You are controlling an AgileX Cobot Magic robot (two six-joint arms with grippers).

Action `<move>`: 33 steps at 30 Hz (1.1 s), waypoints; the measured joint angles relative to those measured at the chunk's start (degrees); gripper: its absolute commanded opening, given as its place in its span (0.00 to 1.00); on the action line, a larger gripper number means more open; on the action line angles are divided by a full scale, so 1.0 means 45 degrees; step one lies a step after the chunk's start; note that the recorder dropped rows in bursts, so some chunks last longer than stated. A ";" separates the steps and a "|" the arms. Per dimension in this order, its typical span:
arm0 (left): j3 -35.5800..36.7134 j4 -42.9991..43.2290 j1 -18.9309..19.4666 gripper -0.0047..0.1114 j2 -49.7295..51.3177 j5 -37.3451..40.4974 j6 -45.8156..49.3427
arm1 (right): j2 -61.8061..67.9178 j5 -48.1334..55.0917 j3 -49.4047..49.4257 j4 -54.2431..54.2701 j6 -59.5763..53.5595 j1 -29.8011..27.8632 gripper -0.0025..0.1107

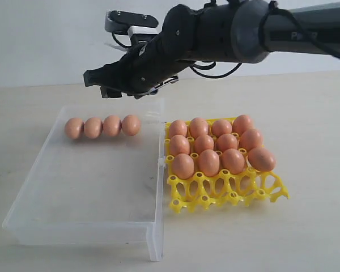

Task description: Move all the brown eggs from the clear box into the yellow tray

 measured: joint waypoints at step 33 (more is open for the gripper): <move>0.0000 0.0000 0.0000 0.04 0.0000 0.0000 0.0000 | 0.3587 0.0435 -0.3020 -0.3613 0.7250 -0.0562 0.50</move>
